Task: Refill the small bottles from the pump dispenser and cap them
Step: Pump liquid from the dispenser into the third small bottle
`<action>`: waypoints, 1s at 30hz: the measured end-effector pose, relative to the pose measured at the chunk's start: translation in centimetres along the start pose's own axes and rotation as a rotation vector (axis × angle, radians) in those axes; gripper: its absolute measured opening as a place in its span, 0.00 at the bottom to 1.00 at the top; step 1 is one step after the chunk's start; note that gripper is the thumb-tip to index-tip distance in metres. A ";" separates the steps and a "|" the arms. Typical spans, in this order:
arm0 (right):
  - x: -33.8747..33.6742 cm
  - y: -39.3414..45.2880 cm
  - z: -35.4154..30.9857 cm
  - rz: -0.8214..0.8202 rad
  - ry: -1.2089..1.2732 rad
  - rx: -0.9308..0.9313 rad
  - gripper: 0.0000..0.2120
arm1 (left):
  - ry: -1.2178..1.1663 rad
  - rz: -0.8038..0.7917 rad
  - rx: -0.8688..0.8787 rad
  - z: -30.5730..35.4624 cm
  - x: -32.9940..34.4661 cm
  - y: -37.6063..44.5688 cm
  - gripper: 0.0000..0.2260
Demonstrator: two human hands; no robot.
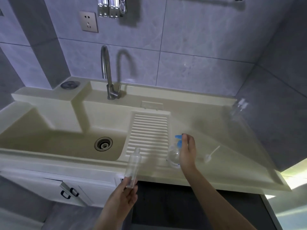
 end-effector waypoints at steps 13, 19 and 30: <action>-0.7 3.0 0.8 0.026 0.046 -0.056 0.19 | 0.075 -0.011 0.027 1.4 1.2 2.1 0.08; -1.7 3.7 2.2 -0.018 -0.025 -0.100 0.23 | 0.147 -0.016 0.030 1.1 2.8 3.9 0.10; -2.4 5.0 2.5 0.000 0.021 -0.080 0.23 | 0.271 -0.050 0.042 1.7 5.3 5.6 0.07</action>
Point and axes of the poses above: each hand's wrist, its own y-axis towards the middle knuckle, its own x-axis out of the palm, z = x × y, the point moved 4 cm from there along y, towards the middle knuckle
